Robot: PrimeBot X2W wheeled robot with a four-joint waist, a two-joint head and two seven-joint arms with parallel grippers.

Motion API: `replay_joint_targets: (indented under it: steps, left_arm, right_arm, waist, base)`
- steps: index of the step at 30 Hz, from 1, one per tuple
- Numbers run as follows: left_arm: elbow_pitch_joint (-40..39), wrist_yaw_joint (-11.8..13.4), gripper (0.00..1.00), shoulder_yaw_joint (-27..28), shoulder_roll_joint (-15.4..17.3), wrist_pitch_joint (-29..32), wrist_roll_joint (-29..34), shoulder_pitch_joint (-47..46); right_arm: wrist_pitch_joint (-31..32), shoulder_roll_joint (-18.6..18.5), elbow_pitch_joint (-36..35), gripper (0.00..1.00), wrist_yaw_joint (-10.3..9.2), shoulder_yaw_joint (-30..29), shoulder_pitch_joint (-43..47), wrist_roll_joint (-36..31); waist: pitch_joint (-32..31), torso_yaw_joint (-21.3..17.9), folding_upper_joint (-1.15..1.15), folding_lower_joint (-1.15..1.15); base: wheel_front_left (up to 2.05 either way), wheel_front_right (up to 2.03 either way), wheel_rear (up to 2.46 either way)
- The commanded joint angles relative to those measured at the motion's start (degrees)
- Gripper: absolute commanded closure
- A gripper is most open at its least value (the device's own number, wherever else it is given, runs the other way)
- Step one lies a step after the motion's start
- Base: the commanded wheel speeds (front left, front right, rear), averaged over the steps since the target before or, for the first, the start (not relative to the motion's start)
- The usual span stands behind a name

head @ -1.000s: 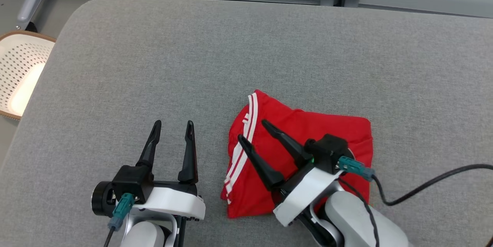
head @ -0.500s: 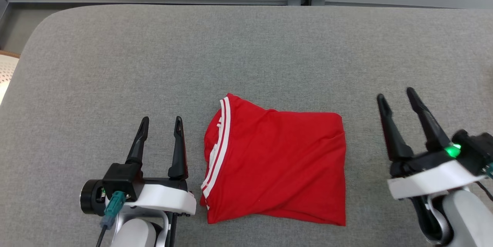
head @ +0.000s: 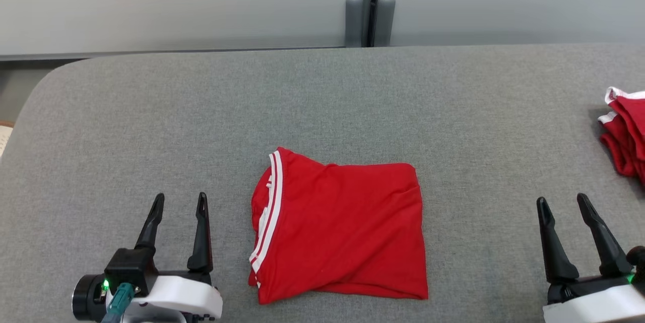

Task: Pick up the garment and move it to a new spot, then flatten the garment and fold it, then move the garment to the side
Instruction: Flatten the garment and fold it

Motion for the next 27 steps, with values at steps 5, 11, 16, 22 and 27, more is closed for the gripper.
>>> replay_joint_targets:
  steps: [5, 11, 16, 22, 27]
  left_arm:
    - [0.7, -1.0, 0.0, 0.7, 1.8, -0.2, -0.6, 3.6]
    - [1.6, -1.4, 0.0, 0.3, 2.6, 0.3, -1.0, 5.1]
    - [1.7, -1.1, 0.0, 0.1, 2.9, 0.9, -1.2, 5.9]
    - [1.8, -0.8, 0.0, 0.0, 3.1, 1.5, -1.5, 6.3]
    - [1.8, -0.5, 0.0, -0.3, 2.9, 1.6, -1.8, 6.1]
  right_arm:
    - [3.6, 2.4, -4.1, 0.0, 0.0, -2.6, 5.7, -2.7]
    - [5.8, 4.4, -6.2, 0.0, 0.0, -4.2, 8.9, -5.3]
    - [7.3, 5.5, -7.9, 0.0, 0.0, -4.6, 11.0, -6.5]
    - [8.3, 5.7, -8.8, 0.0, 0.0, -4.9, 11.7, -7.4]
    - [8.5, 6.0, -9.1, 0.0, 0.0, -5.1, 11.6, -8.1]
  waist:
    - [-4.4, -0.6, 0.0, 0.0]
    - [-6.9, -0.7, 0.0, 0.0]
    - [-8.2, -0.7, 0.0, 0.0]
    - [-8.5, -0.7, 0.0, 0.0]
    - [-8.4, -0.6, 0.0, 0.0]
  base:
    - [0.0, 0.0, 0.0]
    - [0.0, 0.0, 0.0]
    - [0.0, 0.0, 0.0]
    - [0.0, 0.0, 0.0]
    - [0.0, 0.0, 0.0]
